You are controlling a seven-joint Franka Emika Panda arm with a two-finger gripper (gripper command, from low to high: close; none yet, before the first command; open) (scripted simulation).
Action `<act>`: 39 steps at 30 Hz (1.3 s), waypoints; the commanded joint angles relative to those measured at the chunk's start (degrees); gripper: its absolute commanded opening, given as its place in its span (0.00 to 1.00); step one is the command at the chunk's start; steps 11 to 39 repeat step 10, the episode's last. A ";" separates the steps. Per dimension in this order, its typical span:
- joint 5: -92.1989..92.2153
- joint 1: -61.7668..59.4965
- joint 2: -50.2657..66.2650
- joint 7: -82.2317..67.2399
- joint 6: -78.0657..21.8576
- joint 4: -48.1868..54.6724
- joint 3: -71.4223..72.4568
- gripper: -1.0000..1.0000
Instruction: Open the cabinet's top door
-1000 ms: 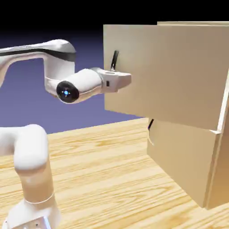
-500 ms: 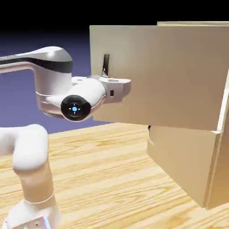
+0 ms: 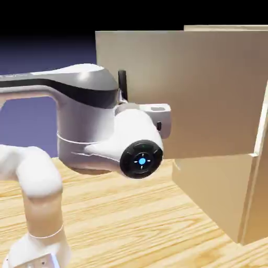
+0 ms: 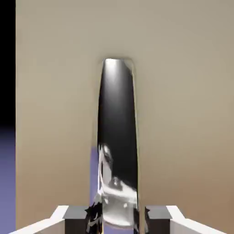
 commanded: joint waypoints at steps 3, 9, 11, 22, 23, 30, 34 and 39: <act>-2.21 6.22 1.03 0.30 -4.60 6.18 -5.02 0.00; -4.98 15.86 1.17 1.48 -11.04 15.53 -11.80 1.00; -4.98 15.86 1.17 1.48 -11.04 15.53 -11.80 1.00; -4.98 15.86 1.17 1.48 -11.04 15.53 -11.80 1.00; -4.98 15.86 1.17 1.48 -11.04 15.53 -11.80 1.00; -4.98 15.86 1.17 1.48 -11.04 15.53 -11.80 1.00; -4.98 15.86 1.17 1.48 -11.04 15.53 -11.80 1.00; -4.98 15.86 1.17 1.48 -11.04 15.53 -11.80 1.00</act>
